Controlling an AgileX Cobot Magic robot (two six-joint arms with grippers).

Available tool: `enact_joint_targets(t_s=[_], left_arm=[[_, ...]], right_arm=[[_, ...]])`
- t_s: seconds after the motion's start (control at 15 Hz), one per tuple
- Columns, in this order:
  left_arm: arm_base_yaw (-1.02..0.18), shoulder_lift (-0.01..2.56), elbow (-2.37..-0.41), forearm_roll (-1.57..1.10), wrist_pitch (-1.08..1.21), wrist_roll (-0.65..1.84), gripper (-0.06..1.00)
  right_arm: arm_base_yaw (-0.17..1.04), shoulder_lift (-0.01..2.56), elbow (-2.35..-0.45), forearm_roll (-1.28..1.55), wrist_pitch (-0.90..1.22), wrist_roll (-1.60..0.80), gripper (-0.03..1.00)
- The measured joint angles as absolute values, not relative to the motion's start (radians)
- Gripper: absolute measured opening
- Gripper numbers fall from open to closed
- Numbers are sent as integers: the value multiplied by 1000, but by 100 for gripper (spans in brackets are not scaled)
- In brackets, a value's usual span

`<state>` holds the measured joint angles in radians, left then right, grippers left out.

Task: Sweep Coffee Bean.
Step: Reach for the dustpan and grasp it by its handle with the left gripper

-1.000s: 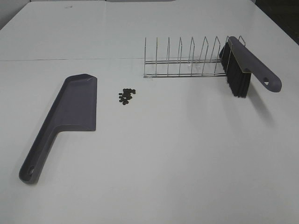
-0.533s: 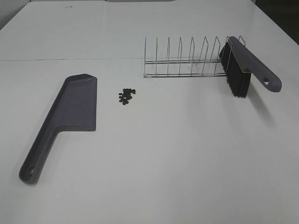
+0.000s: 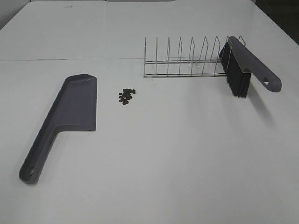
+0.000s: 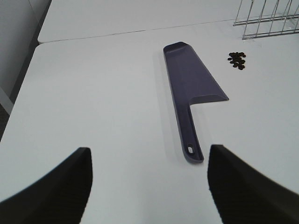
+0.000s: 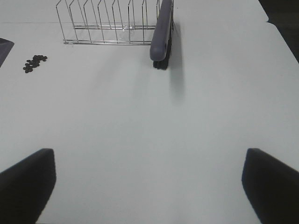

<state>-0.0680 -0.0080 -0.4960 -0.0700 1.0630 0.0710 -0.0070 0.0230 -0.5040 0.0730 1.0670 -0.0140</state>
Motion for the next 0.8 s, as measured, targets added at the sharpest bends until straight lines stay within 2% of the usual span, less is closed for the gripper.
enact_joint_targets(t_s=[0.8], left_arm=[[-68,-8,-496,-70,1063,71,64]], right_arm=[[-7,23,-504,73,1067,-14,95]])
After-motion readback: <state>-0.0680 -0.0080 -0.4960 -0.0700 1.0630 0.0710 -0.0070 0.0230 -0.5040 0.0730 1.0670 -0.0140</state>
